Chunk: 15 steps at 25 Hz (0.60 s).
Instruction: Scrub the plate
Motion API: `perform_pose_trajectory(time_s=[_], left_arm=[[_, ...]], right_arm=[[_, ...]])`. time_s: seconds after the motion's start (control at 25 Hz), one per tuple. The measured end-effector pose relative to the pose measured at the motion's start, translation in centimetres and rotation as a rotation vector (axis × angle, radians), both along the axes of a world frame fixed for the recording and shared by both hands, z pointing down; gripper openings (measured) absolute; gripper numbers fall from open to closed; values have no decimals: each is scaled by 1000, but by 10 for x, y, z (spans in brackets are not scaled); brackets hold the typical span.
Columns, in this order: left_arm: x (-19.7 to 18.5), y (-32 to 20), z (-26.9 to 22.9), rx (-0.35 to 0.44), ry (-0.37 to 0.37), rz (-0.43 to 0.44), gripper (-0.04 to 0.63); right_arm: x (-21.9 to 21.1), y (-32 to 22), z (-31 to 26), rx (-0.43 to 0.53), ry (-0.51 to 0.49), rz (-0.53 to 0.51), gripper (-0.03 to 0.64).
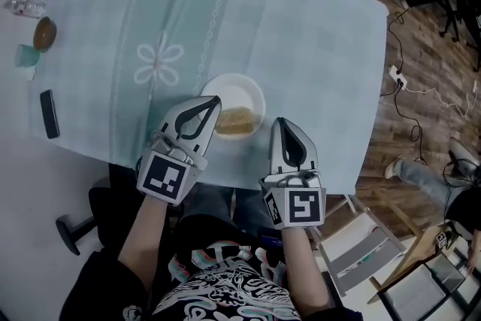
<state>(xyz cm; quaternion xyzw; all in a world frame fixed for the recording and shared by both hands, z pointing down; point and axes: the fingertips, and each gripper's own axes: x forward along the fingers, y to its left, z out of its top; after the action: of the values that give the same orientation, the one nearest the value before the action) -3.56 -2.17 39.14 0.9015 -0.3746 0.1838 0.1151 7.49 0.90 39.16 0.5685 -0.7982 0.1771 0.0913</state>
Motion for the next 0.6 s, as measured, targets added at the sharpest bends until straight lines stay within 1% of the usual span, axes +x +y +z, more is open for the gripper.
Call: perform_pose_trajectory(time_s=[0.12,0.24,0.32,0.44,0.52,0.6], left_arm=[[4,3,-7,39,5,7,28],[7,8,-15,72,7,0,28],[7,13,-22,76,32,-18,28],[-2,15,-28,50,84,-71,28],[-9,11,-33,65,106,-98,26],[-14,10,-41,92,102,-106,26]], right_arm=[[10,-5,-10,31,-1,26,-11],[15,-6,-21,44,-13,36,-11],[11,-4,-29,52,-11,21,-9],[0,-2,-45,88,-9,-1,-9],[-7,-4,-55,123,5,-24,-9],[-14,-5,-62,146,44,-50,-9]])
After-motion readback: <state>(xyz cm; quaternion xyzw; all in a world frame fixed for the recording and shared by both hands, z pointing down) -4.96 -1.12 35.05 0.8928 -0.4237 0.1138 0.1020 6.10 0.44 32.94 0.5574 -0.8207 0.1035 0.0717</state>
